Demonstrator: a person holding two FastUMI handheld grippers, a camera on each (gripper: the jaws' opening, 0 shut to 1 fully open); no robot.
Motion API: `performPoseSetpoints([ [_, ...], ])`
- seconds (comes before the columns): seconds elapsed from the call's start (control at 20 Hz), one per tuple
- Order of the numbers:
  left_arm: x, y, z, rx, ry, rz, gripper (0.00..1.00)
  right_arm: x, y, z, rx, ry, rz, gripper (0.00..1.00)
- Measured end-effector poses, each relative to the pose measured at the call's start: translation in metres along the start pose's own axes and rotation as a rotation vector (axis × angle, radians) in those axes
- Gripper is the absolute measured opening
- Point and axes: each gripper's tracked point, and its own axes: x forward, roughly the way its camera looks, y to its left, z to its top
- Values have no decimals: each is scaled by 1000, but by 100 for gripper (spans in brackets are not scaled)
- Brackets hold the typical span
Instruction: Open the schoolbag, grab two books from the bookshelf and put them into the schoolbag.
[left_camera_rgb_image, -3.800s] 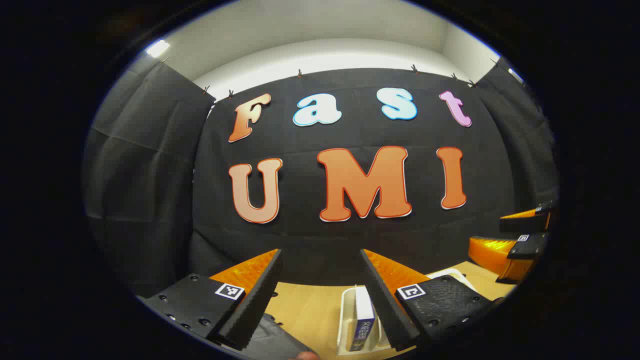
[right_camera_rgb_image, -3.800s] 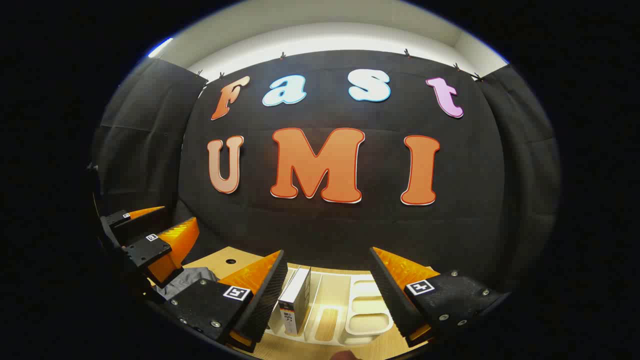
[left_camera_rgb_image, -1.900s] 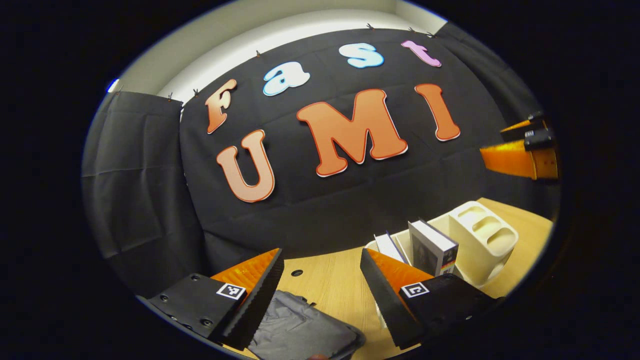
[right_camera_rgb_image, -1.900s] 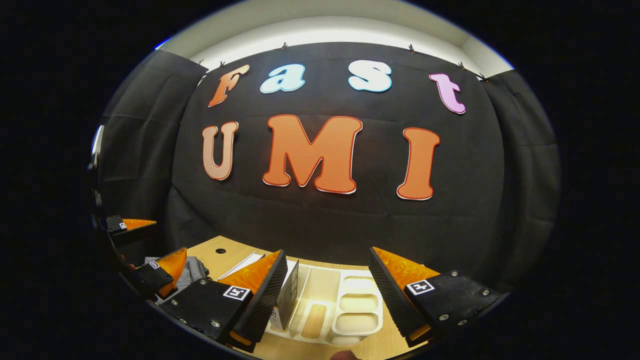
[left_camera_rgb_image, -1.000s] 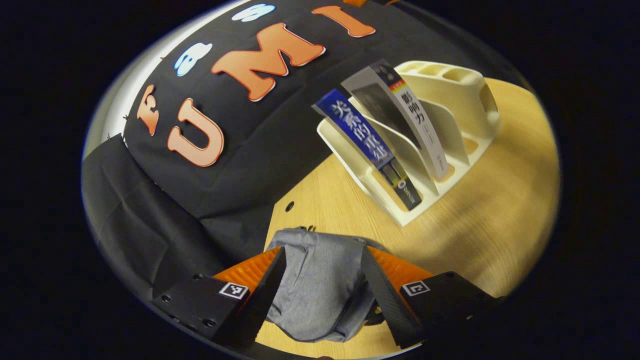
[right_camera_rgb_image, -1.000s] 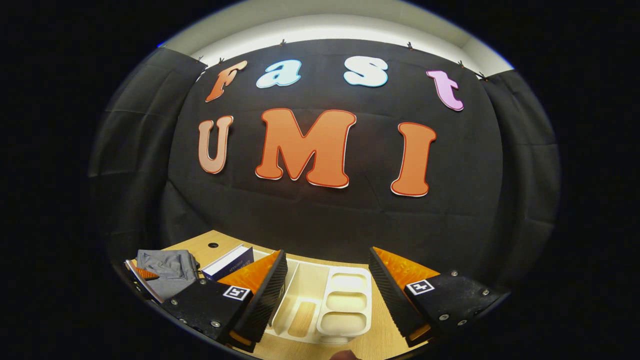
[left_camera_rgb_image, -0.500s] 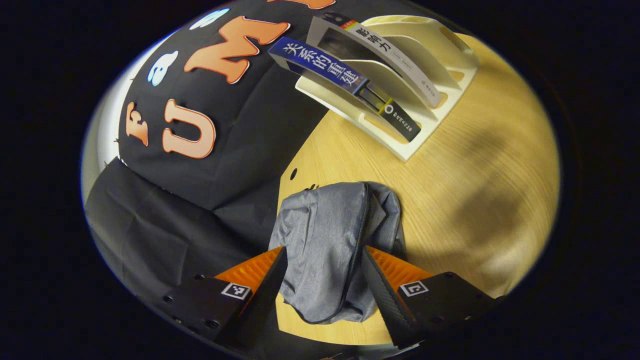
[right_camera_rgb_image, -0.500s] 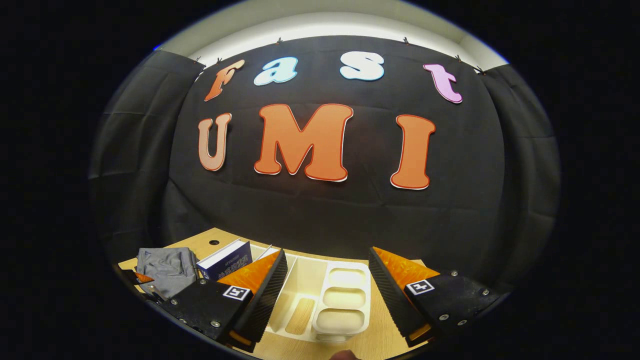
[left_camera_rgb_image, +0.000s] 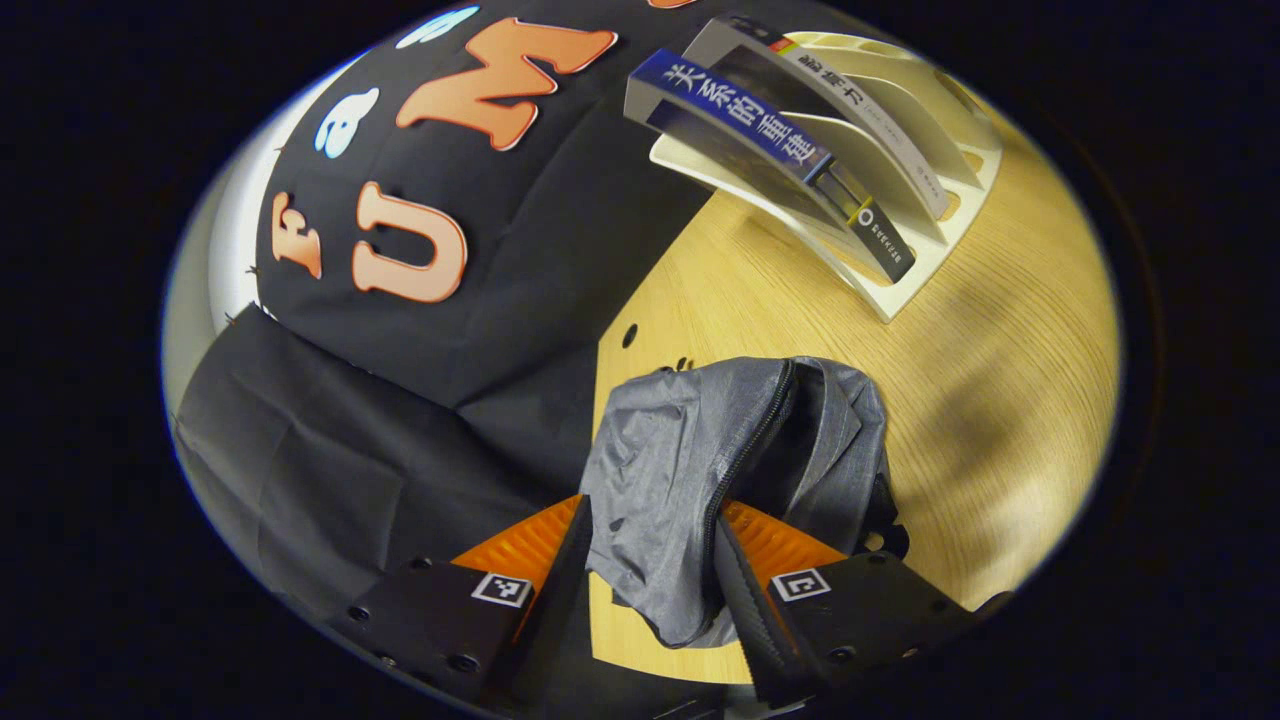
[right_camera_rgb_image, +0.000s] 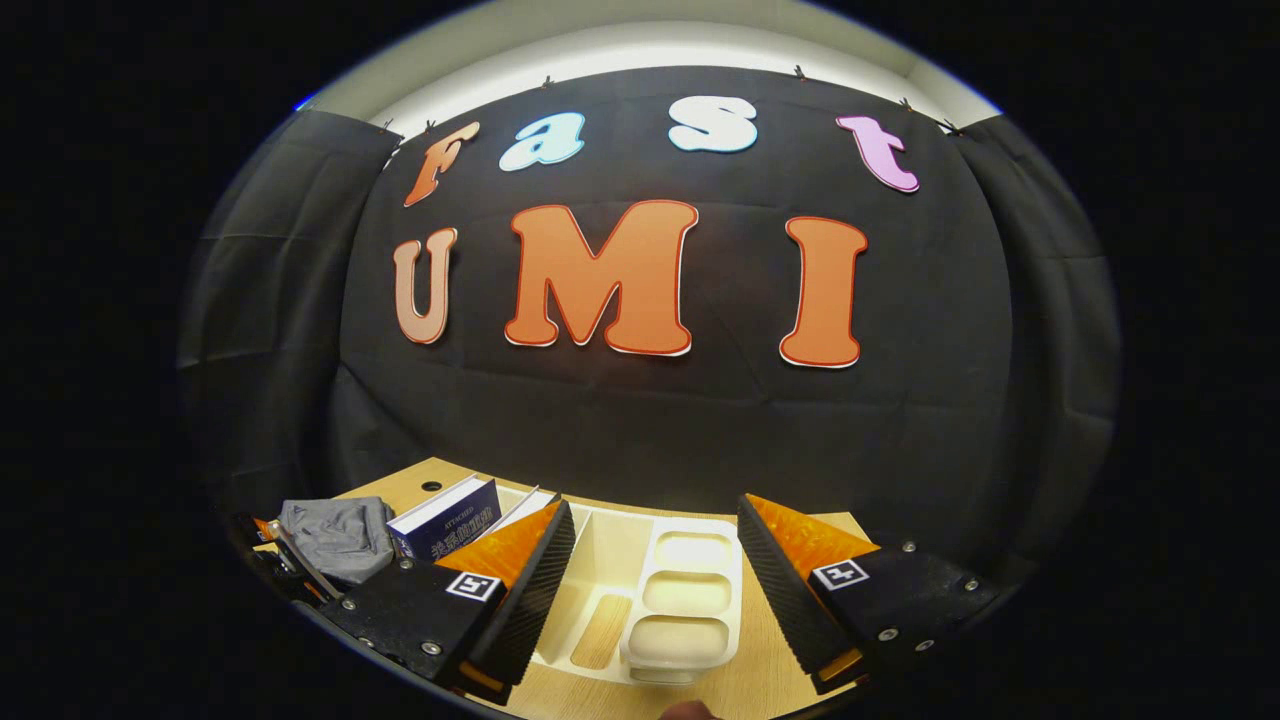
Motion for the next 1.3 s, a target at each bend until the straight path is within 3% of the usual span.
performPoseSetpoints([
  [0.2,24,-19,-4,-108,19,-167,50,4,20,-2,-34,34,9,97],
  [0.25,28,-22,-5,-120,20,-208,36,6,26,-1,-52,40,4,97],
  [0.35,29,-32,-5,-130,20,-321,23,10,41,-3,-75,67,-15,97],
  [0.4,31,-34,-5,-138,17,-380,12,12,51,-5,-76,88,-21,97],
  [0.65,32,-25,-2,-125,-37,-629,8,33,112,-2,-55,186,-45,97],
  [0.85,35,-3,3,-79,-101,-777,6,50,149,3,-71,250,-86,98],
  [1.15,41,47,13,-68,-139,-947,6,77,181,-9,-25,415,-110,98],
  [1.3,48,70,17,-52,-141,-979,6,85,190,-19,13,512,-90,98],
])
